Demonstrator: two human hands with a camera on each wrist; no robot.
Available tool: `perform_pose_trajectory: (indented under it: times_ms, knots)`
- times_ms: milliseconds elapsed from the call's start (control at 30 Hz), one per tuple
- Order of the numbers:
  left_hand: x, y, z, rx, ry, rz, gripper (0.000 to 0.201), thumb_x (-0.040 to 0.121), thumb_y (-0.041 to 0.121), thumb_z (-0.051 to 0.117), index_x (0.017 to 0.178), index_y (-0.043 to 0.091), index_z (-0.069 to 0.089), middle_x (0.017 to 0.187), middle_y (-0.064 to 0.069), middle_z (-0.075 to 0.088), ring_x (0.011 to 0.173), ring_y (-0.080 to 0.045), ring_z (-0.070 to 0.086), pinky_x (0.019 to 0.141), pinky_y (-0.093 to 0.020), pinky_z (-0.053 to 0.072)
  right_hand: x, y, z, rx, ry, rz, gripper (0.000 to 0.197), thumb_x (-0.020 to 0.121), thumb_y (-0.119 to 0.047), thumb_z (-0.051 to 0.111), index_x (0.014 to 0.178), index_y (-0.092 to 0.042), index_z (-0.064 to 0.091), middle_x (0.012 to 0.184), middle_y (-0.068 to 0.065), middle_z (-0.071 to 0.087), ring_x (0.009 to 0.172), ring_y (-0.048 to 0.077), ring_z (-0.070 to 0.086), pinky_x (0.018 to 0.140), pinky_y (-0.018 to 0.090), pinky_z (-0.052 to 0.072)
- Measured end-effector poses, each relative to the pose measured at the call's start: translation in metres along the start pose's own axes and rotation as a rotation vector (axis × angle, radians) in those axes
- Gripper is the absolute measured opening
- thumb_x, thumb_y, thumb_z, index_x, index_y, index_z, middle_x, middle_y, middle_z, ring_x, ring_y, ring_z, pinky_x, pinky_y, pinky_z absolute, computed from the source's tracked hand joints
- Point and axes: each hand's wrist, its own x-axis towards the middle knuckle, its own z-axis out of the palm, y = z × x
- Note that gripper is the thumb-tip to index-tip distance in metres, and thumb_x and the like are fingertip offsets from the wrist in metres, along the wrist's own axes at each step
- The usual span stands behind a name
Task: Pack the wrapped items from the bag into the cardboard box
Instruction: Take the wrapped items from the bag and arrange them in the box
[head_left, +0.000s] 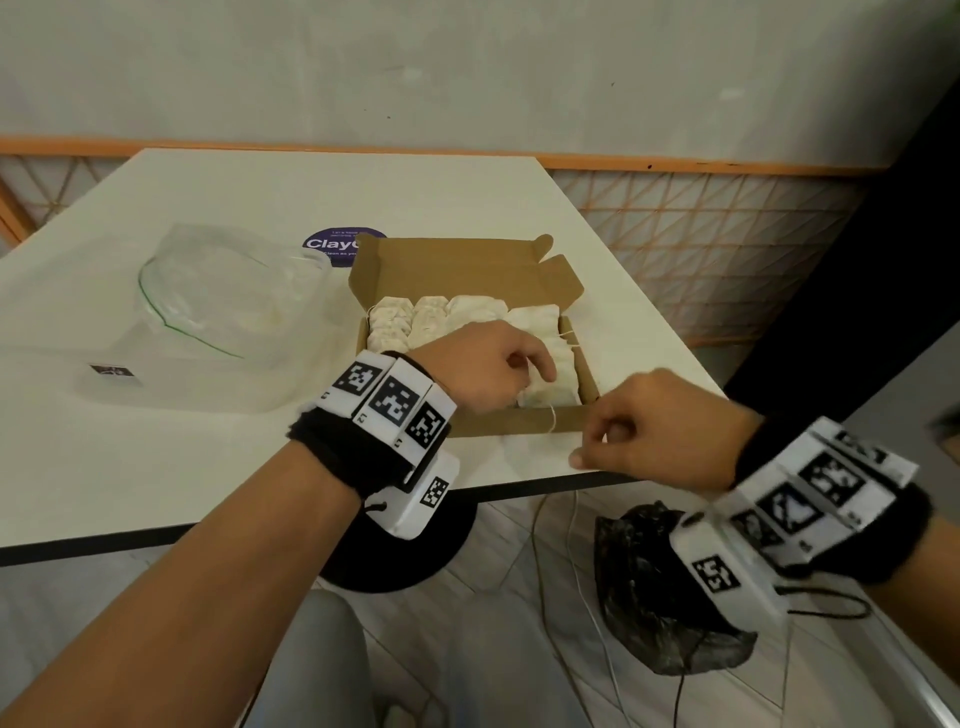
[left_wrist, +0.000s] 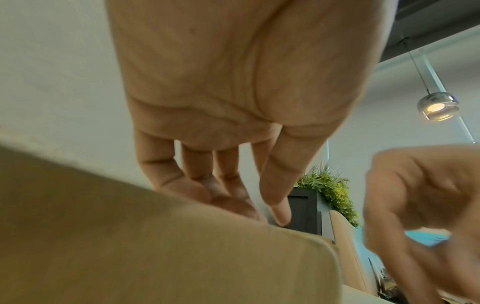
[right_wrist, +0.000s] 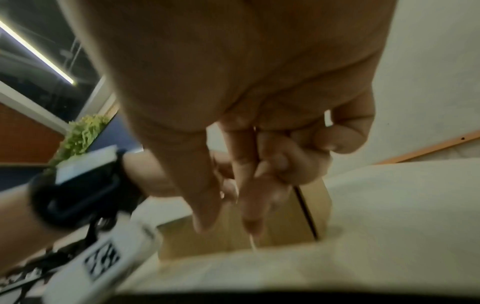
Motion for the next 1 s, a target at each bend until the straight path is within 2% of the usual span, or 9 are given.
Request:
perform_pose_trajectory:
  times_ms: [133,233,333,467,700,800,867,933,1000]
  knots:
    - [0.001,0.007,0.001,0.054,-0.144,-0.01,0.037,0.088,0.003,0.045,0.101,0.024,0.073,0.108,0.006,0.068,0.102,-0.01,0.057,0.091,-0.023,0.045,-0.004,-0.007,0.033,0.073,0.182,0.124,0.034,0.082,-0.05,0.061,0.081,-0.018,0.072,0.056,-0.011,0.052,0.066,0.012,0.057,0.076,0.031,0.05]
    - [0.001,0.01,0.004,0.072,-0.166,-0.025,0.04,0.087,0.003,0.042,0.097,0.024,0.074,0.107,0.008,0.069,0.103,-0.011,0.058,0.092,-0.025,0.047,0.002,-0.015,0.044,0.004,0.264,0.19,0.045,0.085,-0.055,0.054,0.078,-0.013,0.071,0.064,0.001,0.059,0.075,0.02,0.059,0.069,0.029,0.046]
    - [0.001,0.014,0.004,0.092,-0.144,-0.027,0.039,0.088,0.002,0.043,0.099,0.022,0.074,0.109,0.007,0.068,0.102,-0.01,0.057,0.087,-0.019,0.044,0.012,-0.019,0.051,-0.123,0.333,0.246,0.048,0.089,-0.057,0.044,0.087,-0.015,0.067,0.074,0.005,0.054,0.075,0.024,0.053,0.063,0.028,0.037]
    - [0.003,0.017,0.004,0.139,-0.151,-0.016,0.041,0.089,-0.001,0.041,0.107,0.018,0.072,0.115,0.004,0.066,0.105,-0.012,0.055,0.086,-0.016,0.042,0.018,-0.018,0.055,-0.149,0.407,0.26,0.039,0.092,-0.045,0.042,0.089,-0.013,0.064,0.088,0.011,0.064,0.083,0.03,0.059,0.064,0.031,0.038]
    - [0.003,0.009,0.003,0.104,-0.139,-0.015,0.039,0.089,0.002,0.042,0.104,0.022,0.072,0.11,0.005,0.068,0.102,-0.012,0.057,0.093,-0.023,0.044,0.014,-0.019,0.026,0.117,0.435,0.185,0.028,0.083,-0.034,0.058,0.069,-0.012,0.068,0.064,0.005,0.062,0.067,0.021,0.058,0.063,0.03,0.047]
    - [-0.001,0.006,-0.004,0.015,-0.034,-0.015,0.029,0.088,0.003,0.045,0.094,0.021,0.067,0.094,0.001,0.065,0.089,-0.014,0.058,0.081,-0.025,0.046,0.03,-0.023,0.009,0.483,0.452,0.151,0.029,0.085,-0.034,0.061,0.063,-0.015,0.067,0.053,-0.002,0.059,0.051,0.006,0.052,0.057,0.025,0.045]
    - [-0.005,0.0,-0.009,-0.094,0.144,-0.005,0.026,0.088,0.003,0.045,0.096,0.018,0.064,0.093,0.002,0.063,0.084,-0.012,0.058,0.075,-0.02,0.044,0.045,-0.027,0.005,0.607,0.442,0.159,0.032,0.088,-0.039,0.057,0.064,-0.019,0.066,0.059,-0.004,0.064,0.051,0.001,0.052,0.057,0.022,0.04]
    - [-0.015,-0.011,-0.014,-0.281,0.401,-0.056,0.027,0.088,0.002,0.044,0.099,0.019,0.063,0.095,0.006,0.062,0.069,-0.002,0.055,0.063,-0.012,0.041,0.056,-0.022,0.005,0.64,0.51,0.202,0.023,0.088,-0.042,0.056,0.082,-0.022,0.066,0.08,-0.005,0.067,0.071,0.005,0.058,0.066,0.022,0.041]
    - [-0.029,-0.029,-0.019,-0.399,0.658,-0.116,0.03,0.086,0.002,0.045,0.103,0.02,0.064,0.105,0.007,0.062,0.078,0.001,0.056,0.071,-0.015,0.045,0.056,-0.012,0.01,0.626,0.629,0.247,0.027,0.089,-0.038,0.056,0.109,-0.022,0.06,0.104,-0.002,0.061,0.092,0.011,0.058,0.079,0.024,0.043]
